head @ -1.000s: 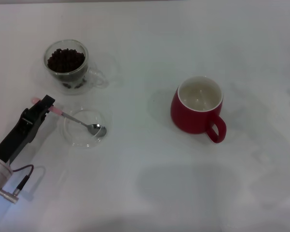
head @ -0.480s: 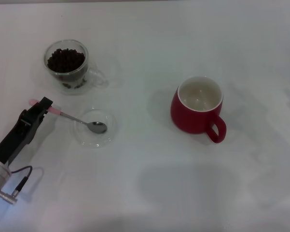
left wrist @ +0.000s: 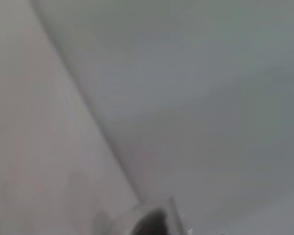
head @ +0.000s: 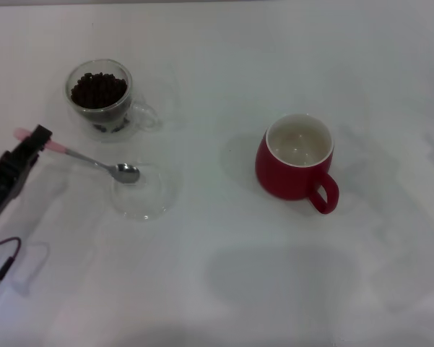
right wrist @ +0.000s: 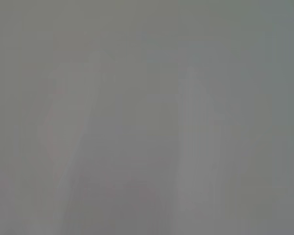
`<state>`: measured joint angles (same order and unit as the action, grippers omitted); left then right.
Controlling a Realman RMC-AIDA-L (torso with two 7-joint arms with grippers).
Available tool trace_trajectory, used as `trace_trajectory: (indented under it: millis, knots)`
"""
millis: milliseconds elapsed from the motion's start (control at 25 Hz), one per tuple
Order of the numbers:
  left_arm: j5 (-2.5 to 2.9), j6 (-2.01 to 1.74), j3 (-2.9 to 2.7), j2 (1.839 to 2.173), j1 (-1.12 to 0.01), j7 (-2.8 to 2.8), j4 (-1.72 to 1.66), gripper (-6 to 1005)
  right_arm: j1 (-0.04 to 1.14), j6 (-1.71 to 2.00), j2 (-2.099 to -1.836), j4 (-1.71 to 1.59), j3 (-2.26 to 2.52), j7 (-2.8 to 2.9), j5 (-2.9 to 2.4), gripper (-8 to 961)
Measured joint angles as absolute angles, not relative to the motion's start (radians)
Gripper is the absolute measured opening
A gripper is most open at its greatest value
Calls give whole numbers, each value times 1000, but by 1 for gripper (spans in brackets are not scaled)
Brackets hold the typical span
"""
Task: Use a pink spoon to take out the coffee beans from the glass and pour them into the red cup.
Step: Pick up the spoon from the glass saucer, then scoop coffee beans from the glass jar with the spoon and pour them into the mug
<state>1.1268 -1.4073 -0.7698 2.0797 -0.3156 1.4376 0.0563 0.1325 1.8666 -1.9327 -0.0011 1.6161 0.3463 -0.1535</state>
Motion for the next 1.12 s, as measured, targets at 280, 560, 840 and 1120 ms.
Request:
trace_trajectory:
  millis: [280, 560, 840, 1120]
  knots:
    - [1154, -1510, -774, 2070, -298, 1469, -66, 130, 133, 1867, -1944, -4, 1615, 327, -153, 666]
    - [1254, -1518, -775, 2038, -283, 1659, -326, 129, 134, 1872, -1956, -11, 1615, 324, -152, 666]
    - [1269, -1462, -773, 1937, -345, 1774, -371, 130, 141, 1887, -1967, -13, 1616, 325, -153, 666]
    - [1363, -1343, -776, 1896, -427, 1877, -417, 130, 142, 1894, -1975, -14, 1616, 328, -153, 666]
